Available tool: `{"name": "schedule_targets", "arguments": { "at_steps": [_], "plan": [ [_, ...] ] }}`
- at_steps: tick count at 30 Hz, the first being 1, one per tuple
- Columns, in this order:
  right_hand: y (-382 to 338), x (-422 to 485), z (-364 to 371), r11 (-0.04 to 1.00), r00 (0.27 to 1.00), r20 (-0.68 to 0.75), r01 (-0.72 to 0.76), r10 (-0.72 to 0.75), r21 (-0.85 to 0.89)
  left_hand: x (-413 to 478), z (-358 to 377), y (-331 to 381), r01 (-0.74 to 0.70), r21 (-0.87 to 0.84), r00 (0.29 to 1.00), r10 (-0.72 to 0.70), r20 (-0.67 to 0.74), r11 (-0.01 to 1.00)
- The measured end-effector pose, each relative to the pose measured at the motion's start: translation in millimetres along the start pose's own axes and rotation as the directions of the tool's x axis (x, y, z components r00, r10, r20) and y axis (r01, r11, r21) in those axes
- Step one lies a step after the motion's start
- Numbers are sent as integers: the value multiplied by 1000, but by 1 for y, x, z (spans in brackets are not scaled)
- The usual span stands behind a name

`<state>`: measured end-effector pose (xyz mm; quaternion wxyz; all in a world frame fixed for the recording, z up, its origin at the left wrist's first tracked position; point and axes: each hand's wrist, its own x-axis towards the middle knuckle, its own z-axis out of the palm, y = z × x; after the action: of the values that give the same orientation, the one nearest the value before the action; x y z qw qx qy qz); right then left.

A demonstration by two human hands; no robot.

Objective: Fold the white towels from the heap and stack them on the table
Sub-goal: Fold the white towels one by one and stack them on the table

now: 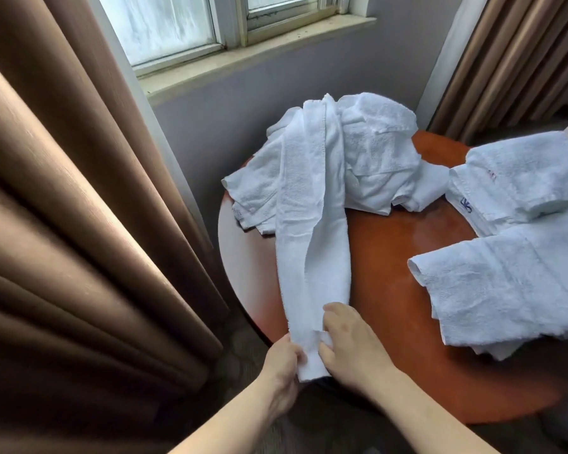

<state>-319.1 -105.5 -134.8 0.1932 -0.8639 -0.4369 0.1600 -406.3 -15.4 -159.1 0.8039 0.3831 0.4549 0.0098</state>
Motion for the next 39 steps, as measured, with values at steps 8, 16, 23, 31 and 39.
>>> {"name": "schedule_targets", "arguments": {
  "at_steps": [8,16,23,31,39],
  "plan": [
    [0,0,0,983,967,-196,-141,162,115,8,-6,1,3,96,994,8,-108,995],
    [-18,2,13,988,953,272,109,-135,107,5,-11,8,23,-113,1000,-25,-17,993],
    [23,26,9,659,840,110,-492,532,569,4,-8,-1,7,-260,1000,-11,-13,966],
    [58,30,2,230,711,453,-641,538,732,7,-6,-14,83,6,992,-83,99,997],
    [109,-4,-25,576,576,427,-804,697,146,41,9,-3,-37,415,978,118,-171,909]
  ]
}}
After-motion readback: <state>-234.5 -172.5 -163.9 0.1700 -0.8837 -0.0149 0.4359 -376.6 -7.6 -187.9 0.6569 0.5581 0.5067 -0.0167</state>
